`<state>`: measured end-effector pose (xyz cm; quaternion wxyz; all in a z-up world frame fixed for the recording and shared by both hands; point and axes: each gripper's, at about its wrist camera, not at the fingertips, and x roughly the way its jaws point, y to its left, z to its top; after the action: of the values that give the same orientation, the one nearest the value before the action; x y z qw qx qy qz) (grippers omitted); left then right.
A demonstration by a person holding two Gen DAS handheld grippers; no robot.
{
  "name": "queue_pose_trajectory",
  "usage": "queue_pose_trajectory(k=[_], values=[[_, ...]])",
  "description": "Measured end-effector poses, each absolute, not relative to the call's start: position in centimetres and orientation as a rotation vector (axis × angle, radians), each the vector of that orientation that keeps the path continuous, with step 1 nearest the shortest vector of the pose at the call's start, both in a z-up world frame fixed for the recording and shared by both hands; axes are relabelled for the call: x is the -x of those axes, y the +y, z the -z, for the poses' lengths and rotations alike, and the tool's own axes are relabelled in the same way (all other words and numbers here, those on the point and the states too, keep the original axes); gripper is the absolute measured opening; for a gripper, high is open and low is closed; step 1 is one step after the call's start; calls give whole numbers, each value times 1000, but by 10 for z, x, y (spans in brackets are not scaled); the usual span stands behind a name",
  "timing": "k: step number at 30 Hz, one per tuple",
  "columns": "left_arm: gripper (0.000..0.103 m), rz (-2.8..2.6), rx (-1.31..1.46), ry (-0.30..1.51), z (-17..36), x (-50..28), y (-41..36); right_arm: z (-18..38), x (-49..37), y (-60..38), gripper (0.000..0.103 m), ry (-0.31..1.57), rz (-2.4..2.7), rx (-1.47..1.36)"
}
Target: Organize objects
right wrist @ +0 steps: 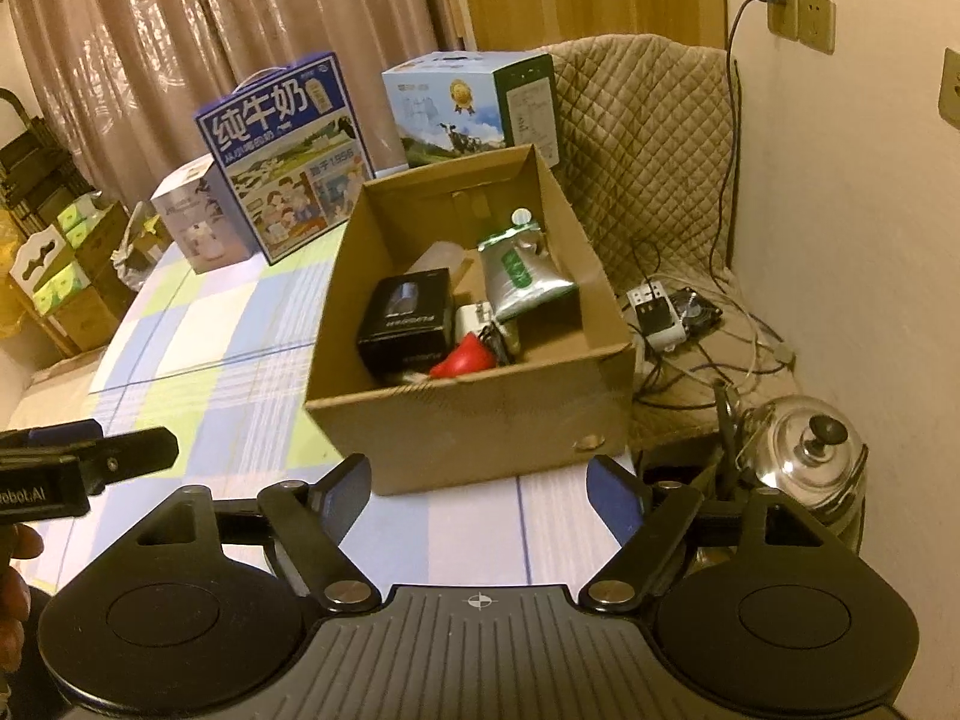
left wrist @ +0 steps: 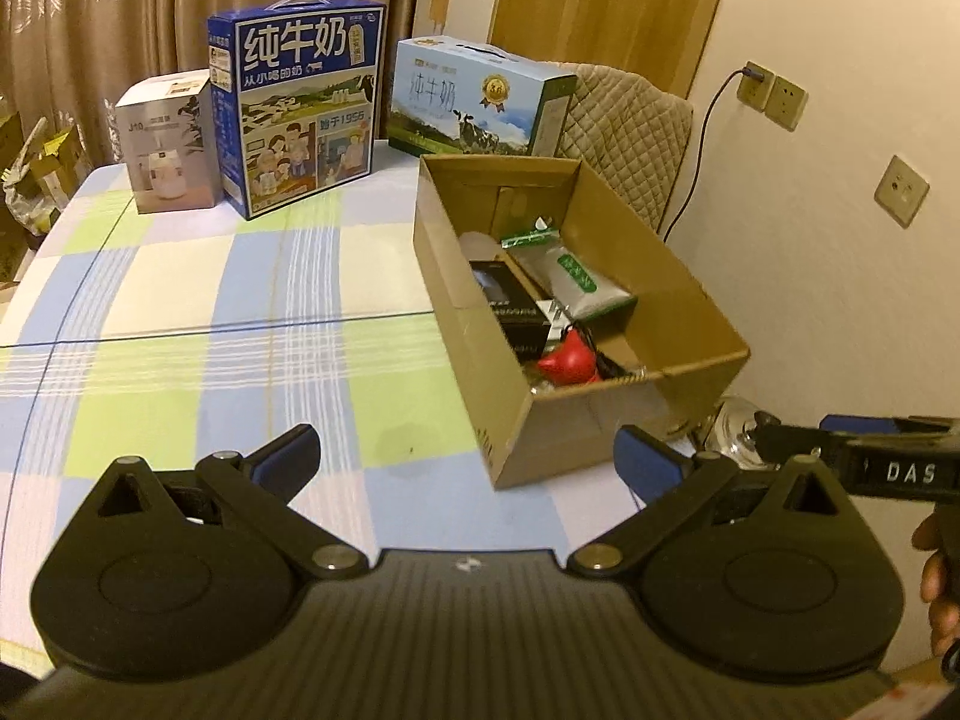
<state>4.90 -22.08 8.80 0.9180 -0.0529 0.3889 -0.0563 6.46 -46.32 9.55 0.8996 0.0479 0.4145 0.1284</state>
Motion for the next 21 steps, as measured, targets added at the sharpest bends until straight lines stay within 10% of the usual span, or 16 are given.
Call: queue_pose_trajectory(k=[21], values=[[102,61,121,791,-93,2,-222,-102,-20,-437,76,849,-274,-34]])
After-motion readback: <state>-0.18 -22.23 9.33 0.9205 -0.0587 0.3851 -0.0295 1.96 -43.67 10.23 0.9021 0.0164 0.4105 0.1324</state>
